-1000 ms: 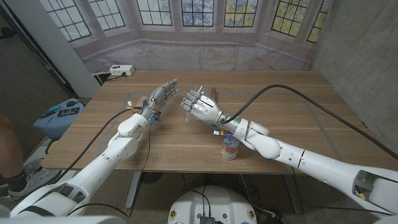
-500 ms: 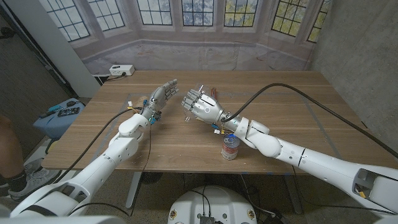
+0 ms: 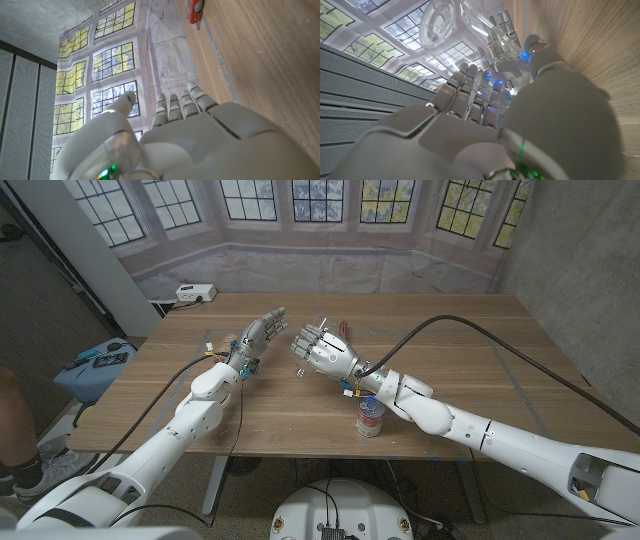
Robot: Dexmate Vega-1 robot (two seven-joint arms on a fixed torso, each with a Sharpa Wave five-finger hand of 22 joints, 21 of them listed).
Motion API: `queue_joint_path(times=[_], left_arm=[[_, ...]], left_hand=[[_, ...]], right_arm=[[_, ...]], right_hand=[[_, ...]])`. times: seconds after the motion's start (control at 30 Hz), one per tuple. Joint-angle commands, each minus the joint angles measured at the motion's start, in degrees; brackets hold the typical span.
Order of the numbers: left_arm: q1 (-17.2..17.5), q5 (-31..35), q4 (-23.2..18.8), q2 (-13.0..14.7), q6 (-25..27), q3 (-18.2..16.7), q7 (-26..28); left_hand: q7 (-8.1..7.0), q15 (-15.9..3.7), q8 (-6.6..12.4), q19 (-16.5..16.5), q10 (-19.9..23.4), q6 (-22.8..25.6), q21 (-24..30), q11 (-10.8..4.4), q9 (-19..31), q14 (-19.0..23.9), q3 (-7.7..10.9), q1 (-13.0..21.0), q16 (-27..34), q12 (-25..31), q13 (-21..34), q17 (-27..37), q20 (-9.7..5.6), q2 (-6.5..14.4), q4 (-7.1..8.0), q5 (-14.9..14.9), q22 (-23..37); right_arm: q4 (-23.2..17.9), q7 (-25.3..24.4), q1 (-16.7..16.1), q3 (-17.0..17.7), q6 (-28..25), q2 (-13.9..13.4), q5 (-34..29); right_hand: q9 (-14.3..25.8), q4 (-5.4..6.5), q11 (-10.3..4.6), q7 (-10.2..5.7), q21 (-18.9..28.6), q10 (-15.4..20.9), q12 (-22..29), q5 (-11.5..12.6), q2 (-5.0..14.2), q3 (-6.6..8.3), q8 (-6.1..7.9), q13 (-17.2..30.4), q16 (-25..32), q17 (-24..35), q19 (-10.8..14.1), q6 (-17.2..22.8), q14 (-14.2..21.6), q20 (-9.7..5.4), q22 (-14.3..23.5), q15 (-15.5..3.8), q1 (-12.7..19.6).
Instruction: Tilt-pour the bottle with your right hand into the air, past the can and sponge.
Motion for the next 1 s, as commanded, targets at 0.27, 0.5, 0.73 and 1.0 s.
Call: queue_joint_path(times=[0.27,0.5,0.73,1.0], left_arm=[[0.9,-0.5,-0.7,0.3,-0.4,-0.1,-0.8],[0.9,0.2,-0.7,0.6,-1.1,0.2,-1.3],[1.5,0.9,-1.8,0.8,-1.8,0.2,-0.4],[2.3,1.7,-3.0,1.6,-1.8,0.2,0.6]], left_hand=[[0.10,0.03,0.06,0.6,0.3,0.5,-0.2,0.17,0.2,0.3,0.15,0.7,-0.1,0.0,0.2,0.1,-0.09,-0.1,-0.04,0.3,0.1],[0.08,0.04,0.05,0.6,0.2,0.5,-0.3,0.27,0.2,0.2,0.14,0.7,-0.1,0.0,0.2,0.1,-0.08,-0.1,-0.03,0.3,0.1],[-0.13,-0.08,-0.06,0.4,-0.3,0.3,-0.4,0.23,0.2,-0.2,0.08,0.7,-0.2,-0.2,0.2,0.1,-0.14,-0.1,0.02,0.3,0.1],[-0.15,-0.14,-0.06,0.4,-0.3,0.2,-0.5,0.27,0.2,-0.3,0.01,0.7,-0.2,-0.3,0.2,0.2,-0.14,0.0,0.03,0.3,0.1]], right_arm=[[-6.2,3.7,-4.9,3.2,-0.2,-0.6,4.9],[-8.4,5.0,-7.3,4.6,-0.1,-0.5,7.4],[-9.4,5.3,-9.4,6.5,1.3,0.7,14.0],[-9.2,4.3,-10.7,7.9,3.3,2.6,21.1]], right_hand=[[0.2,1.49,-0.72,0.26,0.3,1.2,0.4,0.2,0.68,1.68,0.58,0.2,0.0,0.4,0.4,0.5,0.4,-1.86,0.3,-8.29,-0.2],[0.1,1.57,-0.95,-0.04,0.3,1.1,0.4,0.2,0.63,1.62,0.56,0.3,-0.1,0.5,0.4,0.5,0.4,-1.93,0.3,-8.56,-0.6],[-0.1,1.90,-0.98,-0.13,0.3,1.2,0.4,0.2,0.73,1.46,0.48,0.2,-0.1,0.7,0.5,0.4,0.4,-2.00,0.3,-8.52,-1.3],[-0.3,1.86,-1.01,-0.05,0.3,1.2,0.5,0.2,0.83,1.52,0.43,0.2,-0.1,0.8,0.5,0.4,0.3,-2.01,0.3,-8.58,-1.5]])
